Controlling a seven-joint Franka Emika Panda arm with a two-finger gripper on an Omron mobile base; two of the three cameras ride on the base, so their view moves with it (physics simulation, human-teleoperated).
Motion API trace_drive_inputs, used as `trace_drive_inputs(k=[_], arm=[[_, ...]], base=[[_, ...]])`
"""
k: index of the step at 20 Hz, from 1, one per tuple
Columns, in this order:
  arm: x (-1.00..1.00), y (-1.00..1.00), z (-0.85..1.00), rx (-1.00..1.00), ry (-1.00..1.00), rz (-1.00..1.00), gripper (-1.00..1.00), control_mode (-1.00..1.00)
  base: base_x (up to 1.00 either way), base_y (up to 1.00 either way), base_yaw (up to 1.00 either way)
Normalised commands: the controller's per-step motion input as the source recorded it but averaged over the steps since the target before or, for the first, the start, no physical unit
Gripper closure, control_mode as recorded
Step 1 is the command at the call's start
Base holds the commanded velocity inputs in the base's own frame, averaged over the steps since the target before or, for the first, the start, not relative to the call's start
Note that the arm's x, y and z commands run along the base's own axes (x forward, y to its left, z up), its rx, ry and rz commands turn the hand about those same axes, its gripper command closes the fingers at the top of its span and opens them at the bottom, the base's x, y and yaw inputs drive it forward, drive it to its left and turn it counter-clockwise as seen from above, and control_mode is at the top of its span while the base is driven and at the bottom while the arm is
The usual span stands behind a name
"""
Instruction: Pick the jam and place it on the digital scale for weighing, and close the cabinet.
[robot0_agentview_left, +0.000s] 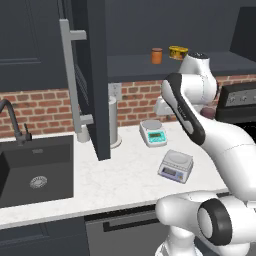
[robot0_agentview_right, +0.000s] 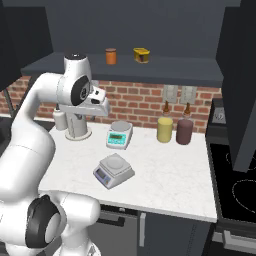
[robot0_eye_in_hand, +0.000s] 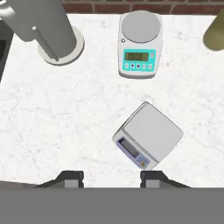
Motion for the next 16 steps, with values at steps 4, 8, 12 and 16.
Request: trace_drive_inputs(k=[4, 8, 12, 16], arm=[[-0.46, 0.0, 0.0, 0.0, -0.16, 0.0, -1.0, -1.0], [-0.74, 0.0, 0.0, 0.0, -0.18, 0.0, -1.0, -1.0], [-0.65, 0.0, 0.44, 0.0, -0.36, 0.0, -1.0, -1.0], [-0.51, 0.0, 0.79, 0.0, -0.24, -0.06, -1.0, -1.0]], base=[[0.0, 0.0, 0.0], [0.0, 0.0, 0.0], [0.0, 0.0, 0.0], [0.0, 0.0, 0.0]])
